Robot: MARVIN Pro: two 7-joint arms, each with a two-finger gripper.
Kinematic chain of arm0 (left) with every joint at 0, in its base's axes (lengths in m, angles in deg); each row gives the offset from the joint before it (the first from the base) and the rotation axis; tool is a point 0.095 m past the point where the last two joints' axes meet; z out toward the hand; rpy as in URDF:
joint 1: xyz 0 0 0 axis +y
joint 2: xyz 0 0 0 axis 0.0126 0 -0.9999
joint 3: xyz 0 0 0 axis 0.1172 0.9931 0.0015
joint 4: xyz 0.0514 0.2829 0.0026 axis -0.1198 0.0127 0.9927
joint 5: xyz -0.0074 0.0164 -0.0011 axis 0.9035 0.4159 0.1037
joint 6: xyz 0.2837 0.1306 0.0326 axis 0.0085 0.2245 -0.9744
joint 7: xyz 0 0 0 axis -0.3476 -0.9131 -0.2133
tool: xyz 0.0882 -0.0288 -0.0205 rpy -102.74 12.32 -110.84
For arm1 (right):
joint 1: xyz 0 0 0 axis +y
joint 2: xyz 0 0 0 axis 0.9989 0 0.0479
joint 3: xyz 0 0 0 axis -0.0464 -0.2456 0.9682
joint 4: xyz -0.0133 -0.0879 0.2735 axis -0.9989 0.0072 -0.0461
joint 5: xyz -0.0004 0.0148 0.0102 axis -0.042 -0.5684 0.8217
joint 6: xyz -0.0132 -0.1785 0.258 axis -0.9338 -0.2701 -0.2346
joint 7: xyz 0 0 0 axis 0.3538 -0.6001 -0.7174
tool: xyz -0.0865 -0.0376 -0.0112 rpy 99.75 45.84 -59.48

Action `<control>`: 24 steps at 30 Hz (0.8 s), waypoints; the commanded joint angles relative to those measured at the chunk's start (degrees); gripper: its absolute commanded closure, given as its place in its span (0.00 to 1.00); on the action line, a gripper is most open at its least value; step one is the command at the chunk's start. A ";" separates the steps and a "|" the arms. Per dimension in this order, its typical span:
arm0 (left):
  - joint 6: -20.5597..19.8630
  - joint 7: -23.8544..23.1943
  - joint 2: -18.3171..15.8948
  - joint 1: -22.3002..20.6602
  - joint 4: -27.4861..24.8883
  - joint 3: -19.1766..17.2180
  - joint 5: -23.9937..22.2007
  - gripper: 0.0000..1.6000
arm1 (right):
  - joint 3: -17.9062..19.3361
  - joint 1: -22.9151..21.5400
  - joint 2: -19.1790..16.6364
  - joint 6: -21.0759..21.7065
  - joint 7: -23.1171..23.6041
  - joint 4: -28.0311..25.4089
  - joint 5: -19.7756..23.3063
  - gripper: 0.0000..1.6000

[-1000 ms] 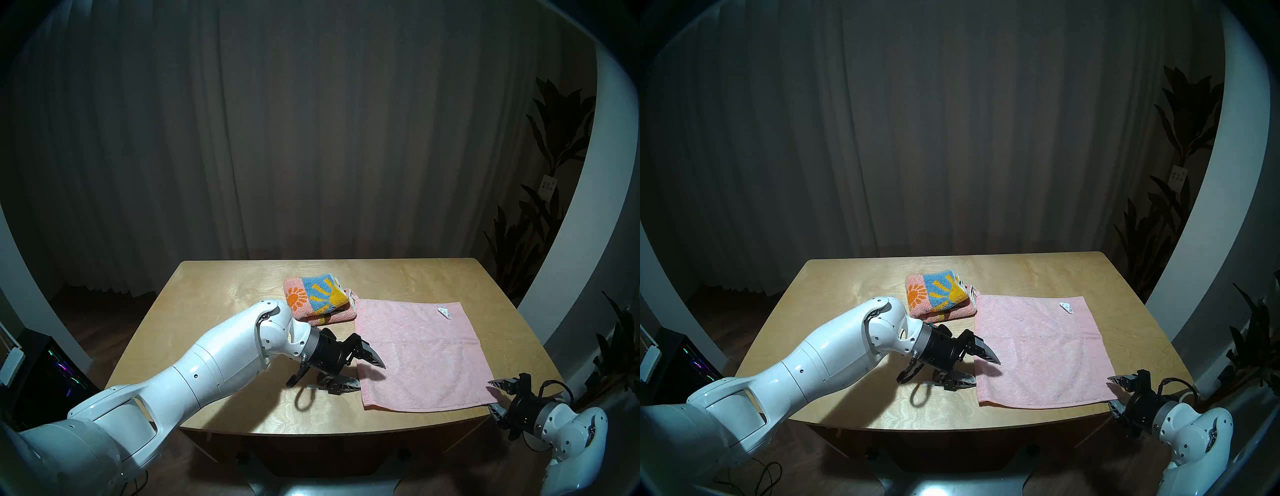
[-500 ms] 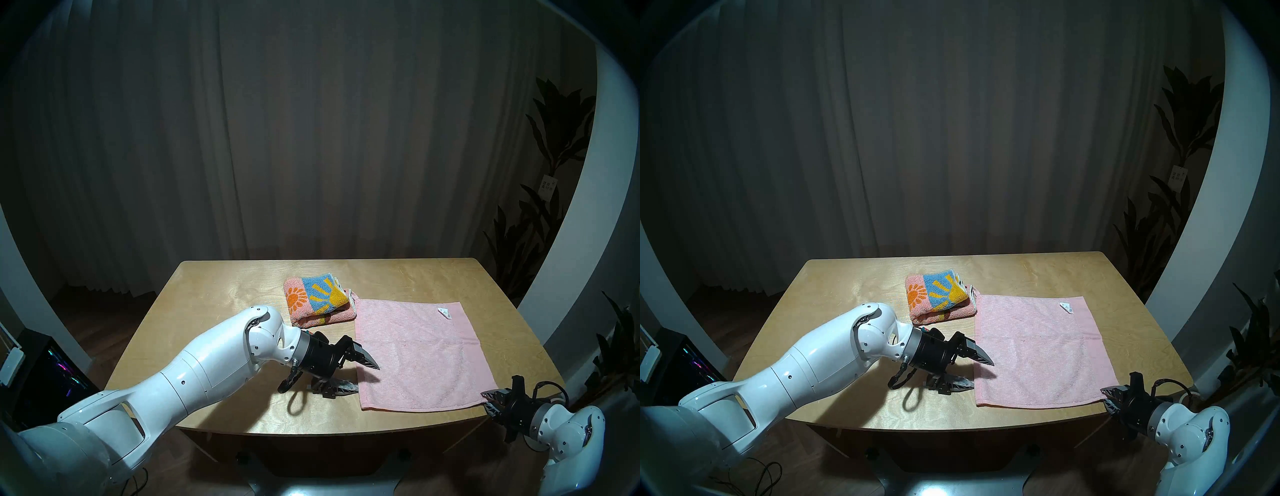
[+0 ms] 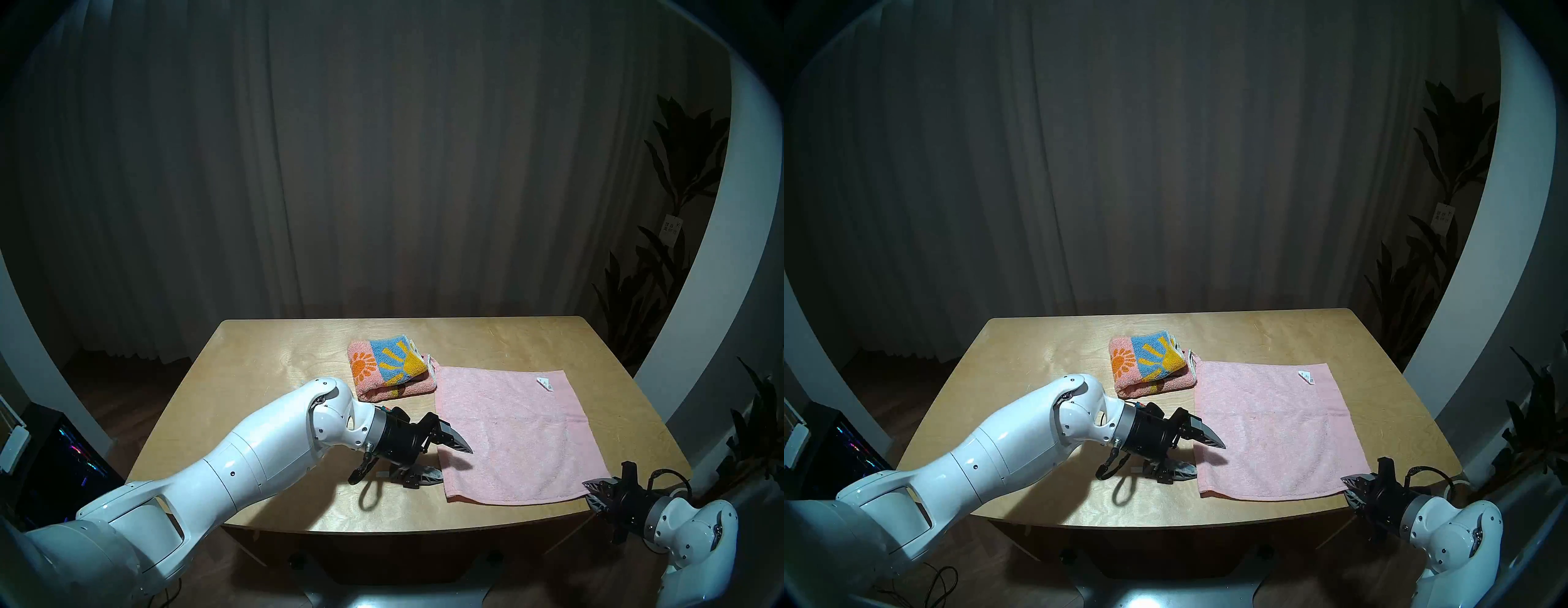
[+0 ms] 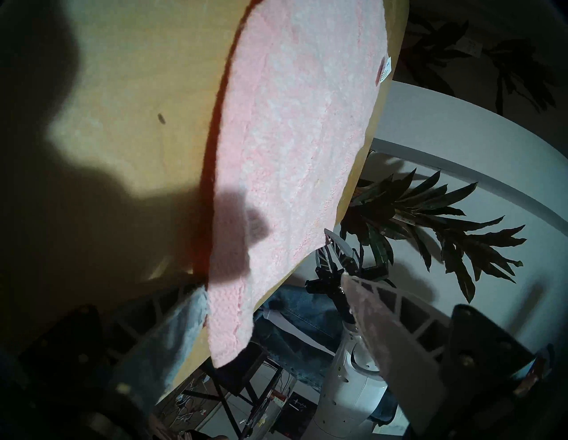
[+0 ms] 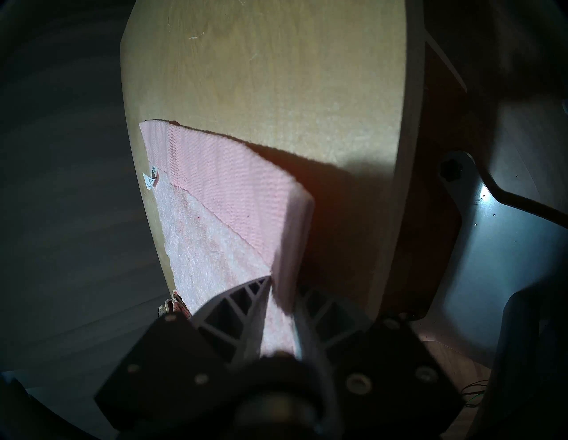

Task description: Fold each towel twice and stack them on table

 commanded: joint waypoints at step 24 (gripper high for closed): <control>0.16 -0.54 -0.72 0.89 2.19 1.92 1.90 1.00 | -0.60 -1.15 -0.45 -0.75 -0.33 -1.23 -0.50 0.78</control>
